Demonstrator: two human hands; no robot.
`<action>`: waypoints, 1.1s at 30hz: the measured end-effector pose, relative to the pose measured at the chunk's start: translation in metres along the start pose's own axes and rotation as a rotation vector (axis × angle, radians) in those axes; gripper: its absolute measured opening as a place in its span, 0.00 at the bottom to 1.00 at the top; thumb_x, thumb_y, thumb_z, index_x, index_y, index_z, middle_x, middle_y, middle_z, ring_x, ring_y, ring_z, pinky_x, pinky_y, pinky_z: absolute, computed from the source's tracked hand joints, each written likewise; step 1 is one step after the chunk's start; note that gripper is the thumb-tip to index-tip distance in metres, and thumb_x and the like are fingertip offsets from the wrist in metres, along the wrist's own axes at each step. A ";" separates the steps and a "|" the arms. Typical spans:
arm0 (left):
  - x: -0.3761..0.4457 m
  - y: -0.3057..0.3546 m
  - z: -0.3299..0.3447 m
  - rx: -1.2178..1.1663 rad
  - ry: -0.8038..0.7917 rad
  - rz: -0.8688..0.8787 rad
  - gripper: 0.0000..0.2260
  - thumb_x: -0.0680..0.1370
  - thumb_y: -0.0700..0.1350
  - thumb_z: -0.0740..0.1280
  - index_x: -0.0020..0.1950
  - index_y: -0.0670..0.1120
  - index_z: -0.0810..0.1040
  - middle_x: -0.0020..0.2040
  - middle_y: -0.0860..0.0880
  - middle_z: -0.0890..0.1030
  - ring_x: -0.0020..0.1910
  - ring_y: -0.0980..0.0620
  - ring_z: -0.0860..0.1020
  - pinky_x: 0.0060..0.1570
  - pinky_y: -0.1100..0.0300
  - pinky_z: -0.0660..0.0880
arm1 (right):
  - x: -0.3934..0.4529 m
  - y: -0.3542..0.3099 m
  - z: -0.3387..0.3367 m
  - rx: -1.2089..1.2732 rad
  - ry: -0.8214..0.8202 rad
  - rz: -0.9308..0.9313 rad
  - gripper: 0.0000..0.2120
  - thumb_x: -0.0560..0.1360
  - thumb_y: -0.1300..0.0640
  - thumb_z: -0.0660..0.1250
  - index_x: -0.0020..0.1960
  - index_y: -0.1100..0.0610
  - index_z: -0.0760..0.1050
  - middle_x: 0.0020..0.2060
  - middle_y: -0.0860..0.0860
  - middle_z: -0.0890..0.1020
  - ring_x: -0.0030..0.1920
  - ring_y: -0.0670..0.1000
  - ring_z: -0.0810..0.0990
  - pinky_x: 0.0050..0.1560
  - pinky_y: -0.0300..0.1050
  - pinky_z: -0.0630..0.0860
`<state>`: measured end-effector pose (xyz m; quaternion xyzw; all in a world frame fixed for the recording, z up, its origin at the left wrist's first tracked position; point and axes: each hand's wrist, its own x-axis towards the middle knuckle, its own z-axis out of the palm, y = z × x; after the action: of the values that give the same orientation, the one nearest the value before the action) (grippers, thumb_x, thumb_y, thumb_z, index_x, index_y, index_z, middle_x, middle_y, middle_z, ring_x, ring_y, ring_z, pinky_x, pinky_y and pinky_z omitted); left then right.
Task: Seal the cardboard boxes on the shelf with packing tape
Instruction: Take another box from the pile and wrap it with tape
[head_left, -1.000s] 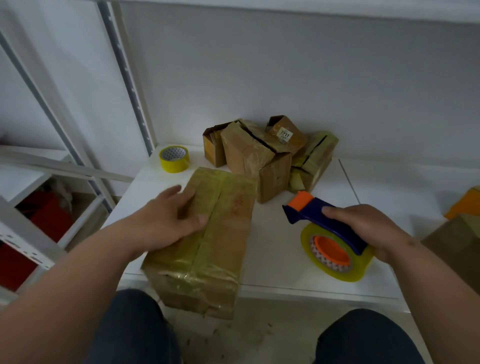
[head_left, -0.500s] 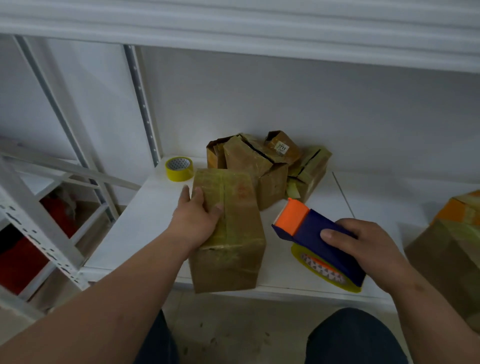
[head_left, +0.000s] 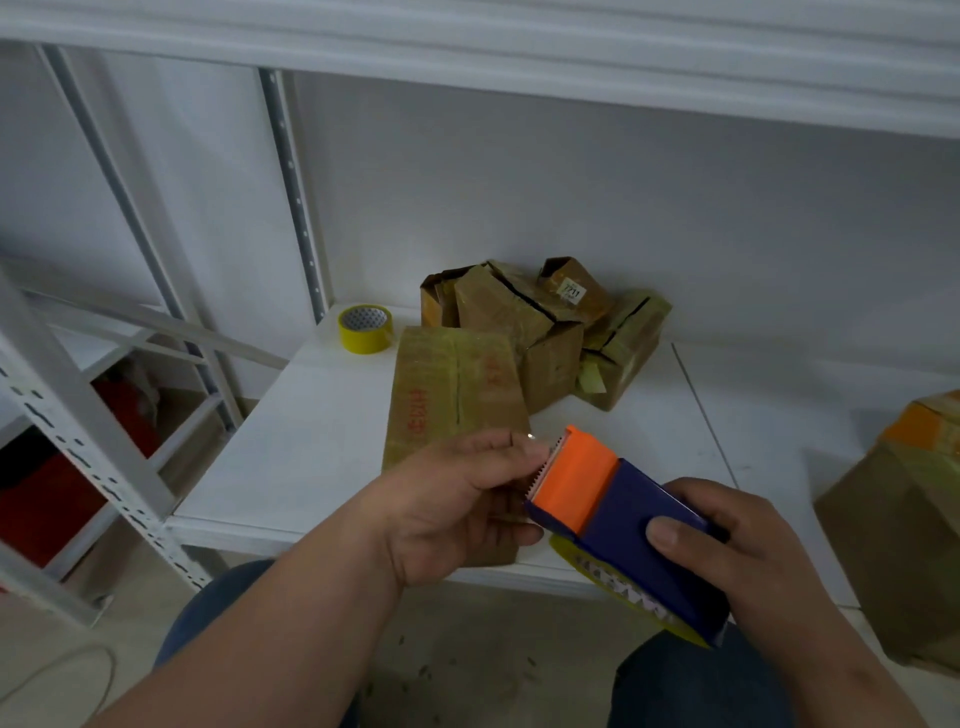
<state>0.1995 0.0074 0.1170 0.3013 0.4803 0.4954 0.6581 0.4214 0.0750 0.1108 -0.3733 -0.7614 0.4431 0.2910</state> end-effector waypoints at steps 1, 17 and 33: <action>-0.001 0.000 0.000 -0.032 0.002 -0.011 0.06 0.70 0.49 0.70 0.42 0.47 0.82 0.39 0.47 0.80 0.39 0.51 0.78 0.39 0.58 0.77 | -0.001 -0.001 0.000 0.002 -0.004 -0.001 0.28 0.57 0.27 0.69 0.40 0.52 0.80 0.33 0.58 0.81 0.33 0.60 0.79 0.35 0.46 0.71; -0.017 0.014 -0.008 0.295 0.239 0.116 0.06 0.77 0.39 0.68 0.51 0.37 0.81 0.43 0.41 0.84 0.39 0.50 0.82 0.35 0.61 0.79 | 0.010 -0.022 -0.003 -0.167 -0.095 -0.085 0.20 0.60 0.34 0.65 0.40 0.49 0.80 0.34 0.47 0.83 0.31 0.44 0.80 0.30 0.31 0.73; -0.037 0.039 -0.025 0.390 0.434 0.346 0.05 0.77 0.35 0.66 0.44 0.40 0.81 0.40 0.39 0.81 0.36 0.49 0.79 0.34 0.63 0.78 | 0.036 -0.056 -0.016 -0.277 -0.304 -0.212 0.19 0.59 0.33 0.68 0.43 0.43 0.78 0.38 0.39 0.83 0.36 0.40 0.82 0.33 0.29 0.74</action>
<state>0.1601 -0.0170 0.1546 0.3863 0.6367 0.5510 0.3767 0.3961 0.0939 0.1719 -0.2564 -0.8849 0.3525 0.1641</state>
